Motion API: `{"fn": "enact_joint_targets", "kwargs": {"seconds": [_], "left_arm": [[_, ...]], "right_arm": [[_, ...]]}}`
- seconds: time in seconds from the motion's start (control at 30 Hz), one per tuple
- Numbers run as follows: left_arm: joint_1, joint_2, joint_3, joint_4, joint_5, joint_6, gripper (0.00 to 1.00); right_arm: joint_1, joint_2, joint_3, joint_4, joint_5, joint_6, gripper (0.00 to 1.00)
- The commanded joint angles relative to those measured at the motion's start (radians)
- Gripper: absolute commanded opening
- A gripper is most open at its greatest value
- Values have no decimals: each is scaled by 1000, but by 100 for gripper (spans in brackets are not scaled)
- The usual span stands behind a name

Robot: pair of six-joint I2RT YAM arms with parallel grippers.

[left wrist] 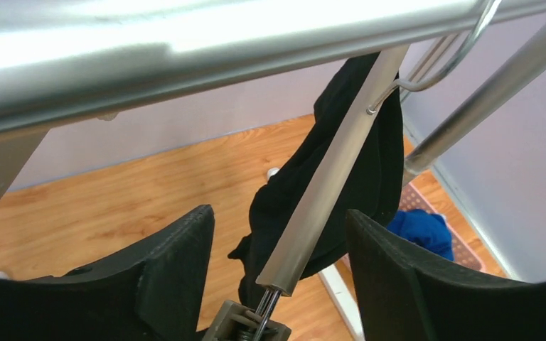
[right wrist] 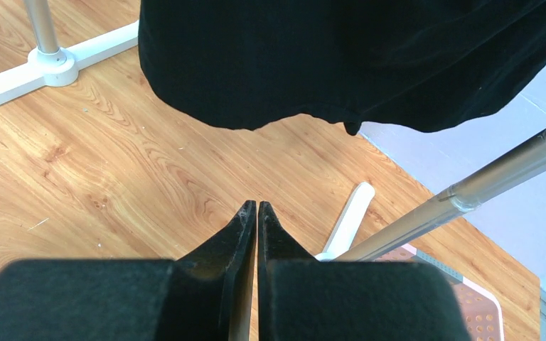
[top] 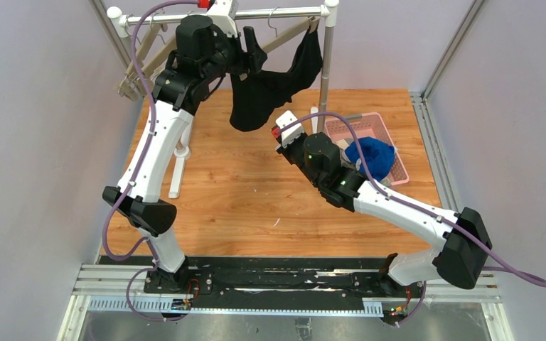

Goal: Remove the underwear clipped to the hanger

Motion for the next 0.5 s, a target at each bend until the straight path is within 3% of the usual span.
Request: {"fn": "enact_joint_targets", "kwargs": {"seconds": [0.0, 0.2, 0.47], "left_arm": [[-1, -10, 21, -7, 23, 74, 70], [-2, -37, 3, 9, 38, 172, 66], [-2, -89, -47, 80, -33, 273, 75]], "right_arm": [[16, -25, -6, 16, 16, -14, 4], [18, -16, -5, 14, 6, -4, 4], [25, -10, 2, 12, -8, -2, 4]]}}
